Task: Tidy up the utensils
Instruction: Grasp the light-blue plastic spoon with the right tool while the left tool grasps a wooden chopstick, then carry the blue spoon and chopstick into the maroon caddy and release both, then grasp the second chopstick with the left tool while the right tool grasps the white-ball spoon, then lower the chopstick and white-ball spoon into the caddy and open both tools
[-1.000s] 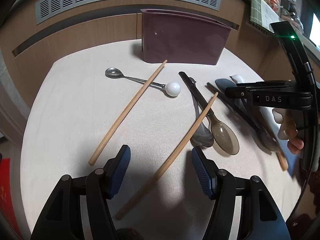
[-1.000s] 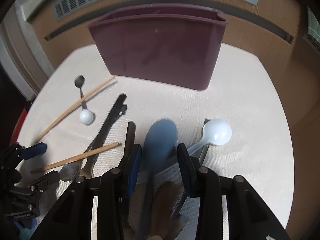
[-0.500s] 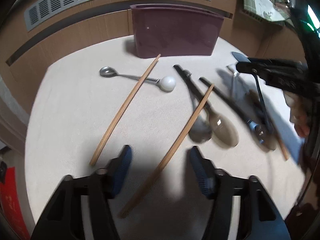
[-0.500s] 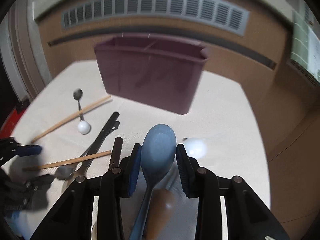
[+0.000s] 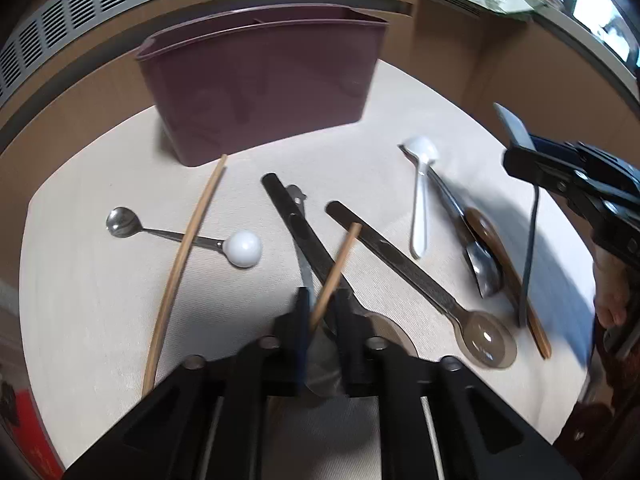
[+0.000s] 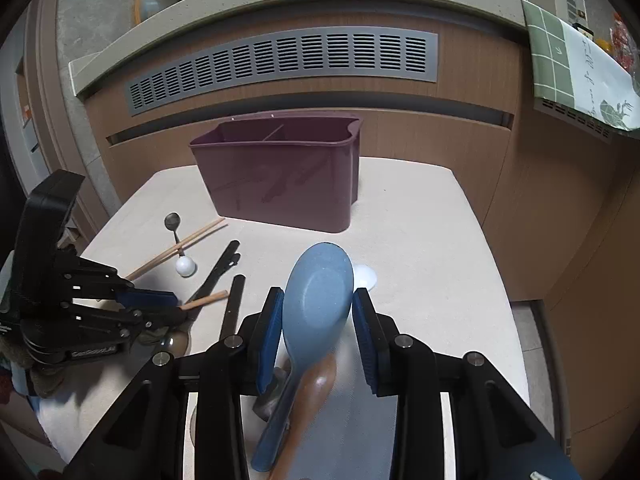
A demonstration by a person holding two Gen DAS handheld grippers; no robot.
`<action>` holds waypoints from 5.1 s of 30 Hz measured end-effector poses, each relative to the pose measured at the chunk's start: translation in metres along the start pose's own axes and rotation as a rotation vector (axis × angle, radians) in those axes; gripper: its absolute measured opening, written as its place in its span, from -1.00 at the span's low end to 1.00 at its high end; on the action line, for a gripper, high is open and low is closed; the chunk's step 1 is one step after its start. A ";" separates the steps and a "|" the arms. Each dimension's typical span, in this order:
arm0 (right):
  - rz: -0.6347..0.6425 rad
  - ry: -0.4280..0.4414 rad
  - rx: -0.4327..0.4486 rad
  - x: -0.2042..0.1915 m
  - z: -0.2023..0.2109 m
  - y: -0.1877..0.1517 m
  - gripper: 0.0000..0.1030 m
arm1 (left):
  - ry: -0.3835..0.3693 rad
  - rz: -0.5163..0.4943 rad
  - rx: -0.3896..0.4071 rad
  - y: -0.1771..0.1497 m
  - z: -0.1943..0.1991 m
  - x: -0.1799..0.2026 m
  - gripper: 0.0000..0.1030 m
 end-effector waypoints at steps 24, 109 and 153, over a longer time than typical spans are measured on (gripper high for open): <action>-0.003 0.022 0.122 0.004 0.041 0.051 -0.91 | -0.068 0.262 0.524 0.025 0.150 -0.025 -0.91; 0.281 0.227 -0.270 -0.150 -0.119 0.019 -0.62 | -0.014 0.459 0.293 -0.055 0.081 -0.107 -0.89; 0.075 -0.072 0.329 -0.001 0.092 0.142 -0.62 | 0.014 0.251 0.725 0.094 0.234 -0.034 -0.90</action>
Point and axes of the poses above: each gripper's, at about its wrist camera, not at the fingertips, and z roughly against the way its jaws point, x to its right, y to its top, the point moved 5 cm from there along -z, roughly the way its jaws point, and after that the axes turned 5 degrees about -y, right-handed, at the moved point
